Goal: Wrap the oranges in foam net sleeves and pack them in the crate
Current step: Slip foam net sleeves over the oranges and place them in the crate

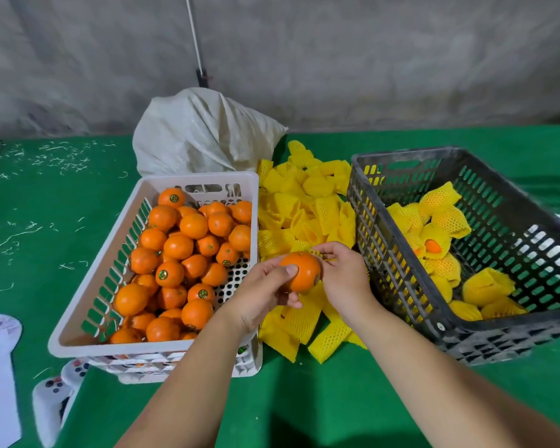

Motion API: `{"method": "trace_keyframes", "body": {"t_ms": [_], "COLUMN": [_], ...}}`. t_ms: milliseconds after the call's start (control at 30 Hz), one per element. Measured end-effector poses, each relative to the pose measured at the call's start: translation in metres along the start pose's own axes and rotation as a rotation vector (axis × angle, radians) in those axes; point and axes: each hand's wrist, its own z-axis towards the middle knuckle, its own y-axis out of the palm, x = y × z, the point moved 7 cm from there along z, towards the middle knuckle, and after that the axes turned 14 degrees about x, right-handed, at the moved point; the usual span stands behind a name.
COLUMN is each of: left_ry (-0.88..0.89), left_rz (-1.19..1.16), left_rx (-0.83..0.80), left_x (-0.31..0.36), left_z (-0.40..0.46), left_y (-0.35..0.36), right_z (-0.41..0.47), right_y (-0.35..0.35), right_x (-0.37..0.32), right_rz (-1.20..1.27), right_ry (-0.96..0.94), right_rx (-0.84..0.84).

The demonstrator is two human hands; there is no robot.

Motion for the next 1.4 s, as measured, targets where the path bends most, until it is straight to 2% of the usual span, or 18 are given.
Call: {"method": "trace_keyframes", "body": {"t_ms": [100, 200, 300, 367, 433, 533, 600, 700, 800, 933, 1100, 1167, 1300, 1400], "left_ry": [0.103, 0.238, 0.31, 0.36, 0.487, 0.551, 0.51, 0.401, 0.411, 0.46, 0.624, 0.597, 0.563, 0.502], "left_rz": [0.122, 0.209, 0.225, 0.342, 0.544, 0.552, 0.492, 0.391, 0.308, 0.391, 0.38, 0.379, 0.278, 0.335], "left_rx": [0.076, 0.112, 0.129, 0.136, 0.178, 0.237, 0.244, 0.128, 0.068, 0.226, 0.43, 0.481, 0.429, 0.262], "left_x": [0.001, 0.006, 0.006, 0.005, 0.008, 0.011, 0.011, 0.006, 0.001, 0.003, 0.014, 0.013, 0.013, 0.01], "left_z": [-0.001, -0.004, -0.005, -0.004, -0.006, -0.012, -0.012, -0.013, -0.013, -0.013, -0.02, -0.018, -0.02, -0.019], "left_y": [-0.003, 0.0, -0.001, -0.001, 0.002, 0.003, -0.002, -0.006, -0.003, -0.006, -0.015, -0.02, -0.025, -0.018], "right_z": [0.003, -0.002, -0.016, -0.027, -0.036, -0.046, -0.048, -0.043, -0.044, -0.034, -0.064, -0.064, -0.051, -0.05], "right_y": [-0.006, -0.011, -0.02, -0.024, -0.025, -0.024, -0.02, -0.015, -0.018, -0.029, -0.01, -0.005, -0.007, -0.009], "right_x": [-0.001, -0.009, -0.026, -0.035, -0.042, -0.051, -0.052, -0.043, -0.04, -0.05, -0.065, -0.057, -0.038, -0.047], "right_rz": [0.024, 0.022, -0.212, -0.301, -0.297, -0.244, -0.184, -0.153, -0.171, -0.208, -0.287, -0.288, -0.156, -0.078], "right_ry": [0.016, -0.069, -0.405, -0.599, -0.668, -0.737, -0.724, -0.586, -0.591, -0.634, -0.917, -0.86, -0.555, -0.583], "right_rx": [0.0, -0.038, -0.032, -0.025, -0.021, -0.008, -0.028, -0.078, -0.034, 0.042, -0.029, -0.044, -0.191, -0.162]}}
